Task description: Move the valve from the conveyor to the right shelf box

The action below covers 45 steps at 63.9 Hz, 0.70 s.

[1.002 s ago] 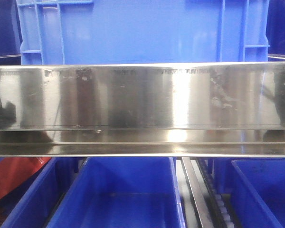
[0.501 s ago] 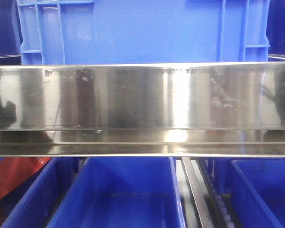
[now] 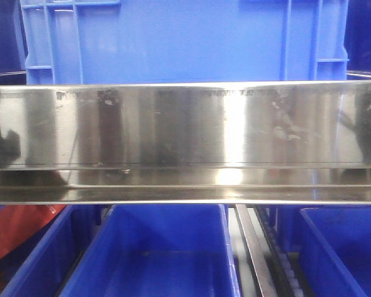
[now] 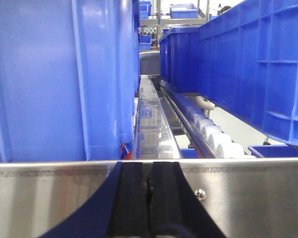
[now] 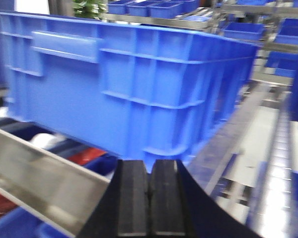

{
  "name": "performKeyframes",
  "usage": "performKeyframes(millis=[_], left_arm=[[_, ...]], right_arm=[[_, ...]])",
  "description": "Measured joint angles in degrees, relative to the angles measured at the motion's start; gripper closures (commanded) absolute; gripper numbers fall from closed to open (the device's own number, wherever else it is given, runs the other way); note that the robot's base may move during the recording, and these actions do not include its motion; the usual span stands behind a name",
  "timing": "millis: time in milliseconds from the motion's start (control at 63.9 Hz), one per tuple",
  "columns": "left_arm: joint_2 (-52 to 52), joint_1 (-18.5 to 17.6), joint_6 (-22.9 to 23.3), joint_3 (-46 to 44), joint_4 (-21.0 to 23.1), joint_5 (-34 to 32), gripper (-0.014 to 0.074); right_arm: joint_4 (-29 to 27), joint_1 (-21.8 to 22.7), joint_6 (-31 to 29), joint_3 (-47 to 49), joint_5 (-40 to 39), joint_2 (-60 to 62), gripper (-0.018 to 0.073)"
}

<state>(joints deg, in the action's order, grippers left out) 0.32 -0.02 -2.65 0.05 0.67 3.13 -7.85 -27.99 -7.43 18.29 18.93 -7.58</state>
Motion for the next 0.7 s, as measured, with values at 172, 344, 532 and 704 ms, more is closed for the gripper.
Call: performKeyframes(millis=[172,344,532,704], left_arm=[[0.0,0.0,0.0,0.0,0.0,0.0,0.0708],[0.0,0.0,0.0,0.0,0.0,0.0,0.0708],[0.0,0.0,0.0,0.0,0.0,0.0,0.0708],[0.0,0.0,0.0,0.0,0.0,0.0,0.0708]], right_arm=[[1.4,9.7,0.0,-1.5,-1.9,0.0,0.0721],[1.6,19.7,0.0,-6.1,-7.3,1.2,0.0721],[1.6,24.4,0.0,-13.2,-10.3,5.9,0.0721],[1.4,25.7,0.0,-17.9,-11.1,7.3,0.0721]])
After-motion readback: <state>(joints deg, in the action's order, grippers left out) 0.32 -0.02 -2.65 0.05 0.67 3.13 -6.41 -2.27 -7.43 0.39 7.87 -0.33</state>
